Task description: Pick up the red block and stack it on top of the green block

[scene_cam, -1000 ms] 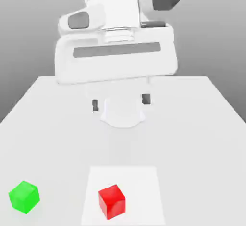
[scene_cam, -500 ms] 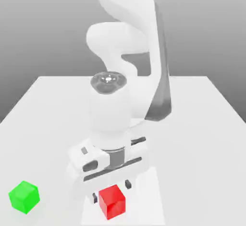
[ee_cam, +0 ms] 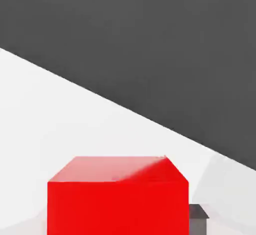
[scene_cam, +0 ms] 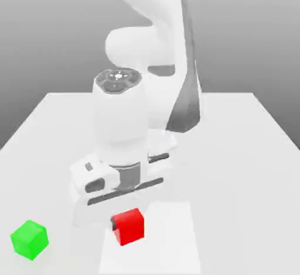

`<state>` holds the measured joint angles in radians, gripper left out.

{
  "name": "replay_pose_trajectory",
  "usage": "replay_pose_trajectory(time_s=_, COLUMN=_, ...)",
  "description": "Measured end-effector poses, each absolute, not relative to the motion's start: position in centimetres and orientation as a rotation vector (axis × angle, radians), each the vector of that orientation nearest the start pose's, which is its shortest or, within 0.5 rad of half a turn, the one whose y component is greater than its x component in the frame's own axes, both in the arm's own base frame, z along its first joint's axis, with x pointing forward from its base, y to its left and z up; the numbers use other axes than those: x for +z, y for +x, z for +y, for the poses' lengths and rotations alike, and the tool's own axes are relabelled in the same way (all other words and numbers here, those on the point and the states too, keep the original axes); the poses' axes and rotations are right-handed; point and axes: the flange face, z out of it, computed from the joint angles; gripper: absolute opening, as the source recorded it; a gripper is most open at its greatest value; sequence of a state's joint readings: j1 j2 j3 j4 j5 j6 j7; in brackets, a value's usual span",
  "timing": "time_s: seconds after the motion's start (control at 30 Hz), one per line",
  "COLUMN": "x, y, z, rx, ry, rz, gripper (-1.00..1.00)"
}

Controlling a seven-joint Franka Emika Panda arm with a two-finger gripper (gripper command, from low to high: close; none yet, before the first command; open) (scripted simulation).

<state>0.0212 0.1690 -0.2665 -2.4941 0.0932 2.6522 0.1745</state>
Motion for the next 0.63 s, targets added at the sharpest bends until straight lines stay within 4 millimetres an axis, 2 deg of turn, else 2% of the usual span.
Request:
replay_pose_trajectory(time_s=0.1, x=23.4, y=44.3, z=-19.4, rx=0.004, ry=-2.972, rz=1.016, gripper=-1.00)
replay_pose_trajectory(time_s=0.13, x=23.1, y=43.8, z=-21.9, rx=0.002, ry=-2.943, rz=1.095, gripper=-1.00)
replay_pose_trajectory(time_s=0.17, x=22.3, y=43.4, z=-23.7, rx=0.000, ry=-2.921, rz=1.151, gripper=-1.00)
replay_pose_trajectory(time_s=0.23, x=19.9, y=43.0, z=-25.1, rx=0.000, ry=-2.904, rz=1.195, gripper=-1.00)
replay_pose_trajectory(time_s=0.27, x=18.8, y=42.8, z=-25.3, rx=0.001, ry=-2.901, rz=1.204, gripper=1.00)
replay_pose_trajectory(time_s=0.43, x=18.8, y=42.8, z=-25.3, rx=0.001, ry=-2.901, rz=1.204, gripper=1.00)
replay_pose_trajectory(time_s=0.47, x=18.3, y=42.8, z=-25.4, rx=0.000, ry=-2.900, rz=1.208, gripper=1.00)
replay_pose_trajectory(time_s=0.53, x=19.7, y=42.9, z=-25.5, rx=-0.002, ry=-2.900, rz=1.209, gripper=1.00)
replay_pose_trajectory(time_s=0.63, x=23.3, y=42.8, z=-25.5, rx=-0.002, ry=-2.899, rz=1.209, gripper=1.00)
